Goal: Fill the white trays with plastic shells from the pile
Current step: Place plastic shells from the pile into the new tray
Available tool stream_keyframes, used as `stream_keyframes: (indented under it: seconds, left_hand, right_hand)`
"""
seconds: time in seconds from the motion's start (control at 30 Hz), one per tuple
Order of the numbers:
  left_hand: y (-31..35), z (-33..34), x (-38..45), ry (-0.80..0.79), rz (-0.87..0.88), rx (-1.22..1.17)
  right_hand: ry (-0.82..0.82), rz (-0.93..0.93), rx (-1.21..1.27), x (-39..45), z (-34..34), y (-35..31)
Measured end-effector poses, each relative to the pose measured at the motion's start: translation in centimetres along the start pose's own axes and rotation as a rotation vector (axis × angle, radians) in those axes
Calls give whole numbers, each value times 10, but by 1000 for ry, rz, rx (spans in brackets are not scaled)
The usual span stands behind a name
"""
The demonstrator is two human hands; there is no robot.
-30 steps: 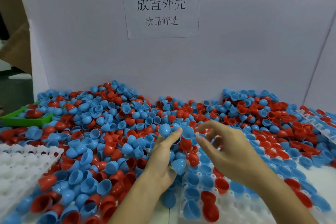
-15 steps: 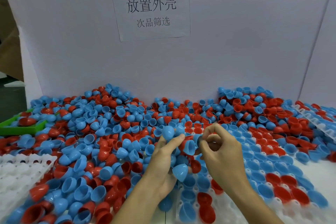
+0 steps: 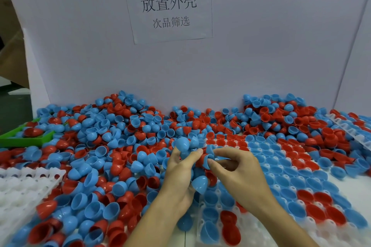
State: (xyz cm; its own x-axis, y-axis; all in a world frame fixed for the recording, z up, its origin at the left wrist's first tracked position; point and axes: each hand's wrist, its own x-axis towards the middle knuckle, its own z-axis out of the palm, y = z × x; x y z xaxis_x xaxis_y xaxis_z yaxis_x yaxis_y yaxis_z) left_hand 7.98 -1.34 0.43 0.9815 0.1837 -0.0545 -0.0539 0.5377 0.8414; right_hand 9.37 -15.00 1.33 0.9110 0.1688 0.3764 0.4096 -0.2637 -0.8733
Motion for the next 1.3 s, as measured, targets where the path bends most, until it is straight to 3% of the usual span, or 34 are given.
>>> stream_keyframes:
  seconds: [0.23, 0.63, 0.83, 1.07, 1.3]
  left_hand:
    - [-2, 0, 2, 8, -20, -2]
    - [-1, -8, 8, 37, -56, -99]
    - [1, -9, 9, 36, -76, -146]
    - [2, -9, 10, 7, -65, -131]
    - [2, -8, 10, -12, -61, -114]
  right_hand:
    - [77, 51, -13, 4, 0, 6]
    - [68, 91, 31, 8, -17, 8]
    - [-49, 29, -156, 6, -46, -10]
    - [-219, -42, -537, -22, -70, -23]
    - [-322, -17, -758, -50, -74, -31]
